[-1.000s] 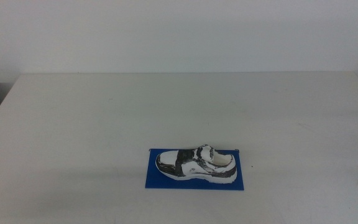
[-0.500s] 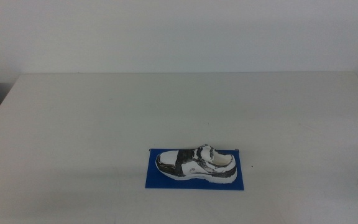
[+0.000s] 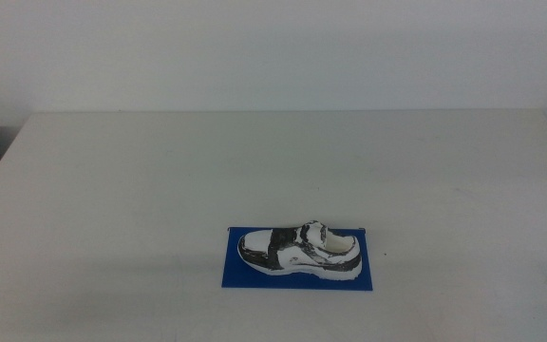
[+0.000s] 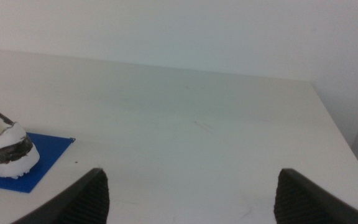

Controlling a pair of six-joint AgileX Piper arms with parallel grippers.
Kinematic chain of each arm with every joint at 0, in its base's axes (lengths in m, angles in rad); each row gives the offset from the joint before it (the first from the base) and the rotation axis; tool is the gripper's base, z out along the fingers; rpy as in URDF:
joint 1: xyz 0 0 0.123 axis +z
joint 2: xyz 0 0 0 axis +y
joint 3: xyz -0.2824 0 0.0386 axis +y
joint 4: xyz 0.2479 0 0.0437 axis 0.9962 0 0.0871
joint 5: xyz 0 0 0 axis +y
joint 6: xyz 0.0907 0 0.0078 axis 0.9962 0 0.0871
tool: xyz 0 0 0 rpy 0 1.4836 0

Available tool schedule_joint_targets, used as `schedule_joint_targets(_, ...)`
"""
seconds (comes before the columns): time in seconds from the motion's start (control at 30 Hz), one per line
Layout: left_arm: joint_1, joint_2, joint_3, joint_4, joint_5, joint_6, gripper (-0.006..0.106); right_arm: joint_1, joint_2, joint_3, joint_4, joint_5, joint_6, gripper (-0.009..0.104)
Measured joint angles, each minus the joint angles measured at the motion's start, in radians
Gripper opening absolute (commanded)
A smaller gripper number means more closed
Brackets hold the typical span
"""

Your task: Use one arm to grab the shoe from the table and place it on the mat.

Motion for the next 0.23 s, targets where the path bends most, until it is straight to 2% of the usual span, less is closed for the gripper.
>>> schedule_joint_targets(0.23,0.0,0.0,0.0,0.0,0.0,0.0,0.094,0.0,0.0,0.003,0.0,0.044,0.0,0.081)
